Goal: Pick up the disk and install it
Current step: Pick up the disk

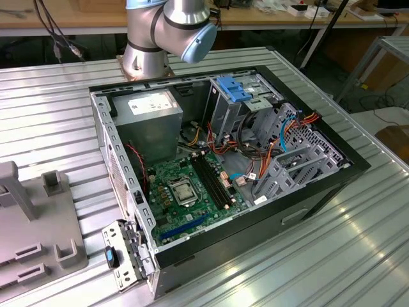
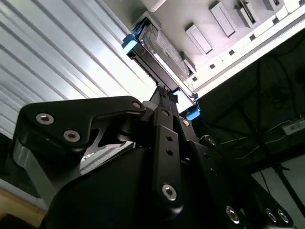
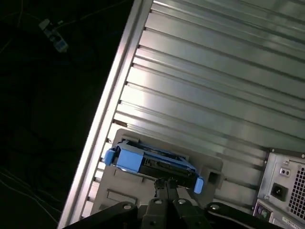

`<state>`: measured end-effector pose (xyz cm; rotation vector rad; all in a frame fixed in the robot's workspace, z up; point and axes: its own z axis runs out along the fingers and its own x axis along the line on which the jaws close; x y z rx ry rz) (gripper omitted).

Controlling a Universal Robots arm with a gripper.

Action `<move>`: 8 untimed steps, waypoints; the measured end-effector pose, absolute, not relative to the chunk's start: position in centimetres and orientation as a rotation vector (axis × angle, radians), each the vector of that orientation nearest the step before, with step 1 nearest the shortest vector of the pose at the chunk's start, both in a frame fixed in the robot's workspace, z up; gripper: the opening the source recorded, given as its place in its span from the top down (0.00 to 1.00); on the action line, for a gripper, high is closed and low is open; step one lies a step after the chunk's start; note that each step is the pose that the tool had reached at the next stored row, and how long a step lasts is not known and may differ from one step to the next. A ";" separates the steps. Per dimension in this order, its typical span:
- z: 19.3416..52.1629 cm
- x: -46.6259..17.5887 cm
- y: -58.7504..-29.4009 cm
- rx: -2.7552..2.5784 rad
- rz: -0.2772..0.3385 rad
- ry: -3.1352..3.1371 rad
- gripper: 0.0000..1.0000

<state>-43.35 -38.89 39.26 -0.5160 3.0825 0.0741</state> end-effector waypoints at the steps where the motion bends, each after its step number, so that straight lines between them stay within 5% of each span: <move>1: 39.3 -43.3 -38.9 -0.543 0.074 3.078 0.89; 8: 39.3 -43.3 -38.9 -0.954 0.077 2.984 0.89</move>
